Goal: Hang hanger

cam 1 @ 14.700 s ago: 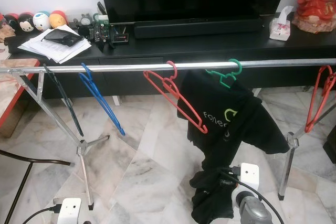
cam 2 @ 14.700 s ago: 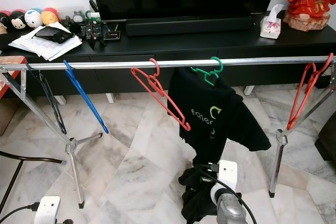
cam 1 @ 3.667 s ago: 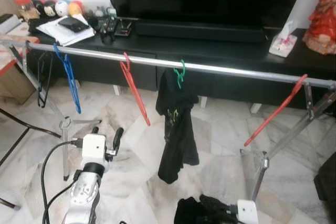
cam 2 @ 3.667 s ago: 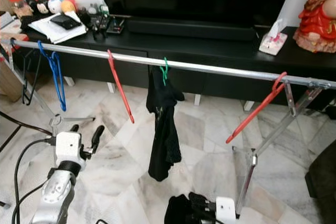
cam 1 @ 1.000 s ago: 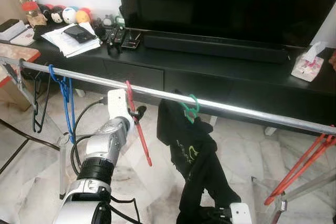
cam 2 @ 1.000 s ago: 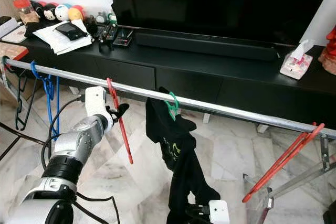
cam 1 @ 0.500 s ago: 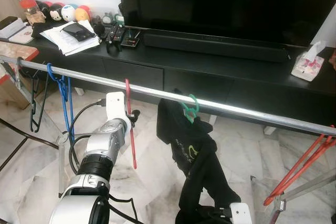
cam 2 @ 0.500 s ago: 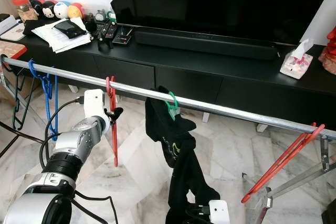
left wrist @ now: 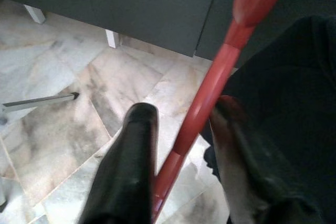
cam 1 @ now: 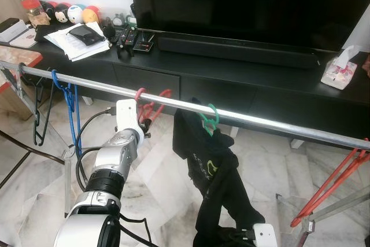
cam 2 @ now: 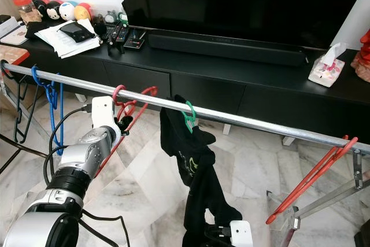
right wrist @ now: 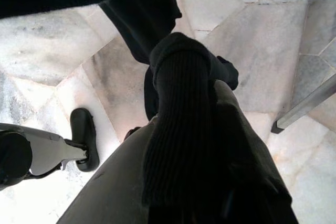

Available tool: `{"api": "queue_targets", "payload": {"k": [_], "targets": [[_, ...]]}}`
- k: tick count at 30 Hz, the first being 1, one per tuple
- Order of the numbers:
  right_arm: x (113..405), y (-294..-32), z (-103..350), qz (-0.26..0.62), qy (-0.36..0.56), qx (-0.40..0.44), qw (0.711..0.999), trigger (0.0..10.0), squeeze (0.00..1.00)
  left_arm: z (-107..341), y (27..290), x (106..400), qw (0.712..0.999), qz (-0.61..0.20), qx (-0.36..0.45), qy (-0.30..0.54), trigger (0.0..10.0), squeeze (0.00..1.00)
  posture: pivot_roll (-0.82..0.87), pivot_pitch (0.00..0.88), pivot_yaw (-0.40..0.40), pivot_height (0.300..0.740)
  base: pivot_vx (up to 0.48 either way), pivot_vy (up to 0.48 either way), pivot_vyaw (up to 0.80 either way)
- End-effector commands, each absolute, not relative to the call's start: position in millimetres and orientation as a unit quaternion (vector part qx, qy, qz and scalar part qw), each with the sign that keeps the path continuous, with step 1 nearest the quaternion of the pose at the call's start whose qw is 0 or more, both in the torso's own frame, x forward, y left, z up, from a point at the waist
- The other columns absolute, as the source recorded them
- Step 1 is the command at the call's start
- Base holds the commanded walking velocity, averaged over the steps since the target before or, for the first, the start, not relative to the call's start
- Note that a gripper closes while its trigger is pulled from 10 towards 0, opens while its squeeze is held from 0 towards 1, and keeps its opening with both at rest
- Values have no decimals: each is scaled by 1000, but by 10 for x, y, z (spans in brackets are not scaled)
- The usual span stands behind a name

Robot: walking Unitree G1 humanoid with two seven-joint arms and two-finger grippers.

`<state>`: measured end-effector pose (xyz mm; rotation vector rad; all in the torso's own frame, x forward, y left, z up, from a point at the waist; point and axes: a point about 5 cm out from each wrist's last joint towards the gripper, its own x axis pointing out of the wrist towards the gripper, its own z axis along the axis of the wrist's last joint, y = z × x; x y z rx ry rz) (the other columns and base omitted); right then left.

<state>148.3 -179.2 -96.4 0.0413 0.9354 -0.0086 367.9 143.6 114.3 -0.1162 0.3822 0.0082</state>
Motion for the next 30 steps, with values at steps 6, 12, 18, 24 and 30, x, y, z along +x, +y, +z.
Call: {"api": "queue_targets", "payload": {"k": [6, 12, 18, 24, 30], "targets": [[1478, -1785, -967, -1, 453, 20, 891, 10000, 0, 1148, 1414, 3693, 981, -9, -45, 189, 0, 0, -33, 58, -6, 740, 0, 0, 0], [1478, -1780, -968, 2, 454, 20, 891, 10000, 0, 1120, 1372, 3679, 980, -23, -47, 194, 0, 0, -34, 58, -5, 740, 0, 0, 0], [1474, -1780, -970, 3, 456, 20, 890, 10000, 0, 1106, 1372, 3674, 979, -26, -50, 197, 0, 0, -34, 60, -5, 740, 0, 0, 0], [1474, -1781, -970, 3, 456, 19, 890, 10000, 0, 1078, 1385, 3662, 978, -25, -45, 204, 0, 0, -34, 61, -5, 740, 0, 0, 0], [1476, -1782, -970, 2, 456, 19, 890, 10000, 0, 1114, 1452, 3659, 983, -21, -29, 177, 0, 0, -32, 60, -6, 740, 0, 0, 0]]}}
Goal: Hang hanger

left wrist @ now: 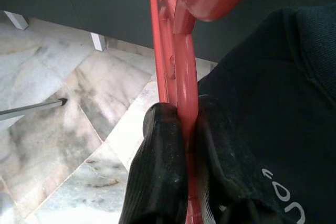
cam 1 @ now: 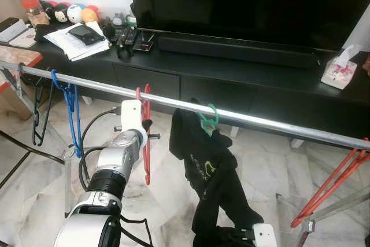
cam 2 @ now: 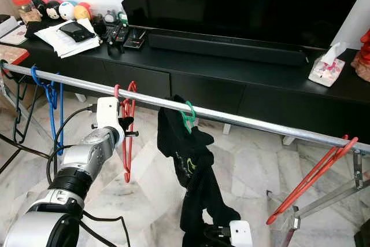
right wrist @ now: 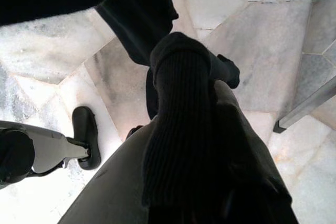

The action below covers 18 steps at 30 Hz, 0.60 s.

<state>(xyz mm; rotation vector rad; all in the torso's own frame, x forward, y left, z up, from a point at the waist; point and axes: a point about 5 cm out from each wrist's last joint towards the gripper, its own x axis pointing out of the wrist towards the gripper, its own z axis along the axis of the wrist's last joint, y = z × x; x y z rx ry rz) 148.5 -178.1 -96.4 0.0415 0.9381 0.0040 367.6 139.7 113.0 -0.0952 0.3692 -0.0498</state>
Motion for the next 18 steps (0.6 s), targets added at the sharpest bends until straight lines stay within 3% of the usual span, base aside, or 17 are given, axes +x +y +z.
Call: {"api": "queue_targets", "payload": {"k": [1, 9, 10, 11, 12, 18], "targets": [[1476, -1782, -970, 2, 456, 19, 890, 10000, 0, 1123, 1463, 3657, 985, -23, -24, 171, 0, 0, -32, 60, -6, 740, 0, 0, 0], [1470, -1783, -971, 1, 455, 20, 890, 10000, 0, 1245, 1653, 3529, 996, -33, 5, 80, 235, 0, -24, 66, -5, 740, 0, 0, 0], [1470, -1783, -971, 1, 455, 19, 890, 10000, 0, 1261, 1663, 3510, 997, -38, 6, 69, 3961, 0, -24, 66, -5, 740, 0, 0, 0], [1469, -1784, -971, 1, 455, 20, 890, 10000, 0, 1266, 1675, 3492, 997, -39, 9, 61, 9529, 0, -22, 68, -6, 740, 0, 0, 0], [1468, -1785, -971, 1, 455, 21, 890, 10000, 0, 1264, 1684, 3477, 998, -39, 10, 57, 10000, 0, -23, 68, -6, 740, 0, 0, 0], [1465, -1795, -970, -5, 453, 21, 891, 10000, 0, 1305, 1638, 3356, 996, -83, 17, 23, 10000, 0, -29, 70, -5, 740, 0, 0, 0]]}}
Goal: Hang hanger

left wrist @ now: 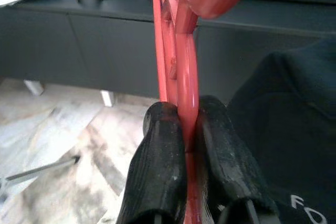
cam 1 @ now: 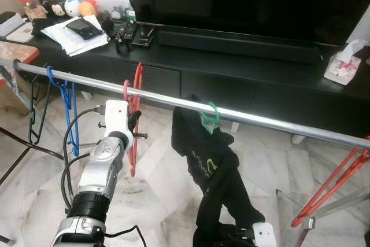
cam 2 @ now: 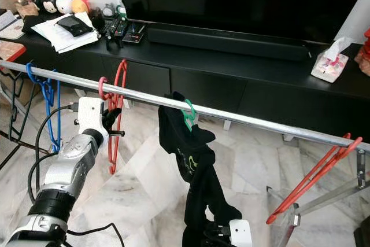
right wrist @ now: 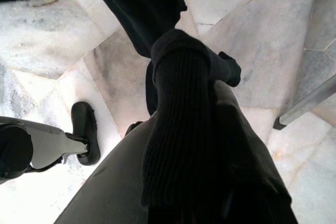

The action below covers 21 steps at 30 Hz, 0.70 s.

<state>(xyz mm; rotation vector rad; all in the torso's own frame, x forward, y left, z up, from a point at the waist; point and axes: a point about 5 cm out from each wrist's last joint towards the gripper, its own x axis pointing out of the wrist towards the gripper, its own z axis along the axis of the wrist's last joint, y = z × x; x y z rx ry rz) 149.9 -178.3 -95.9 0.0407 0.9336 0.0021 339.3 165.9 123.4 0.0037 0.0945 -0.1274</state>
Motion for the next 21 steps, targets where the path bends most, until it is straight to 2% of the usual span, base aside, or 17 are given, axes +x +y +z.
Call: {"api": "queue_targets", "payload": {"k": [1, 11, 14, 21], "targets": [[1465, -1795, -970, -5, 453, 21, 891, 10000, 0, 1305, 1638, 3356, 996, -83, 17, 23, 10000, 0, -29, 70, -5, 740, 0, 0, 0], [1463, -1799, -970, -6, 453, 21, 891, 10000, 0, 1256, 1671, 3267, 994, -95, 37, 25, 10000, 0, -28, 69, -5, 740, 0, 0, 0], [1456, -1804, -973, -13, 454, 24, 891, 10000, 0, 746, 1963, 2871, 985, -93, 107, 98, 10000, 0, -24, 65, -3, 740, 0, 0, 0], [1456, -1804, -973, -15, 453, 24, 891, 10000, 0, 508, 2018, 2727, 982, -85, 108, 128, 10000, 0, -24, 65, -3, 740, 0, 0, 0]]}}
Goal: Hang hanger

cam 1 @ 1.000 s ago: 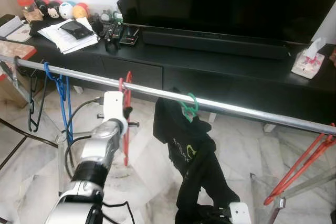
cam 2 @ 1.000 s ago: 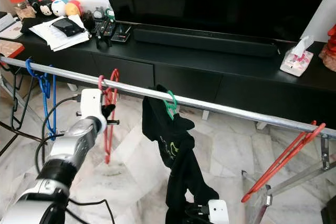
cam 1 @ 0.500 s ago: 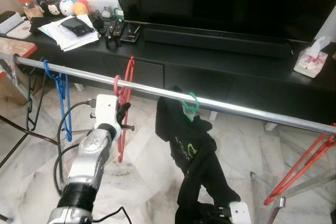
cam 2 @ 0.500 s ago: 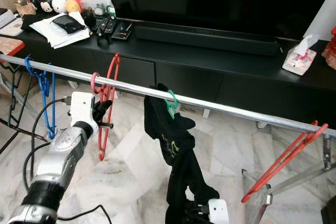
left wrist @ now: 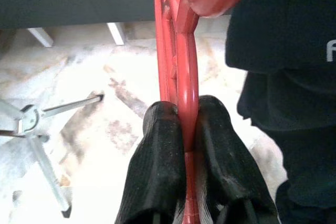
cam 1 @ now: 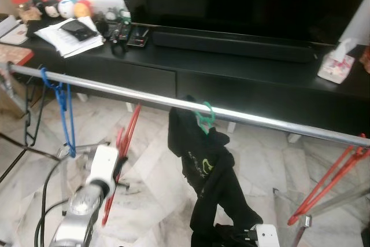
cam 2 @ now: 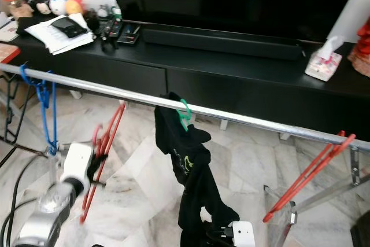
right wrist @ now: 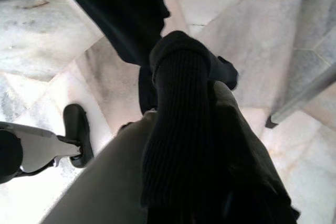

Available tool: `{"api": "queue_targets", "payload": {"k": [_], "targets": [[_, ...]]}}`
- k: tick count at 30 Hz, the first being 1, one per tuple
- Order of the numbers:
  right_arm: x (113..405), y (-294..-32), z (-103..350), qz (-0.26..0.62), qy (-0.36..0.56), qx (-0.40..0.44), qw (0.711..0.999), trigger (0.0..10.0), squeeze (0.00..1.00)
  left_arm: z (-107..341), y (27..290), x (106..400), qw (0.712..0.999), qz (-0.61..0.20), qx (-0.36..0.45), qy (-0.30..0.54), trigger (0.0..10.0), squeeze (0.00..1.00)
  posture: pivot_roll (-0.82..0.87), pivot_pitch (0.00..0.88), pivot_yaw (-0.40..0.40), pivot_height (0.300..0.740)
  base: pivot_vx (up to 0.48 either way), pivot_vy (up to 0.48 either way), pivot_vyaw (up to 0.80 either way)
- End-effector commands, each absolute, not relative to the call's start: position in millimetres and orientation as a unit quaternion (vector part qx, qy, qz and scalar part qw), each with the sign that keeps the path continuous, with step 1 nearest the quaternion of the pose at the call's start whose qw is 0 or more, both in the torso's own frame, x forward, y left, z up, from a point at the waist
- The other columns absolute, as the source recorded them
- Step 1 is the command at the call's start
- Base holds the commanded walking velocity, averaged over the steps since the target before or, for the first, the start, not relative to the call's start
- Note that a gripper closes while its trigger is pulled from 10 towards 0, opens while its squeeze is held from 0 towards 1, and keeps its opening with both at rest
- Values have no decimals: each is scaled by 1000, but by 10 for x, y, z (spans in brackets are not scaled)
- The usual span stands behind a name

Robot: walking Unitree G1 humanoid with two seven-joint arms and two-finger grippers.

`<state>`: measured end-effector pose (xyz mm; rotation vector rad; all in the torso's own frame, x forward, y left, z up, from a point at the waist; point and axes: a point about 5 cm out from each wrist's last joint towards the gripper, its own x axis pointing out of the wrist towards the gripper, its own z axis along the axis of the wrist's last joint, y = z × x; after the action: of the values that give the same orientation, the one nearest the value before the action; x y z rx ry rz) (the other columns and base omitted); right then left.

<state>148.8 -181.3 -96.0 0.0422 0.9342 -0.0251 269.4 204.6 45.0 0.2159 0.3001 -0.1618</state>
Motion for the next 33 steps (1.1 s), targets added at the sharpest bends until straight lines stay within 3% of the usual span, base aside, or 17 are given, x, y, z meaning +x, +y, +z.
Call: {"api": "queue_targets", "payload": {"k": [1, 18, 22, 33], "targets": [[1457, -1804, -973, -15, 454, 24, 891, 10000, 0, 469, 2024, 2708, 982, -80, 107, 133, 10000, 0, -25, 54, -2, 740, 0, 0, 0], [1444, -1806, -979, -25, 455, 22, 890, 10000, 0, -344, 2083, 2361, 943, -38, 111, 313, 10000, 0, -36, 17, 0, 740, 0, 0, 0], [1441, -1808, -980, -31, 455, 20, 890, 10000, 0, -567, 2116, 2162, 922, -6, 89, 378, 10000, 0, -47, 8, 2, 740, 0, 0, 0], [1435, -1819, -980, -39, 454, 21, 890, 10000, 0, -692, 2093, 2009, 908, 16, 66, 412, 10000, 0, -46, 17, 0, 740, -204, 0, 0]]}}
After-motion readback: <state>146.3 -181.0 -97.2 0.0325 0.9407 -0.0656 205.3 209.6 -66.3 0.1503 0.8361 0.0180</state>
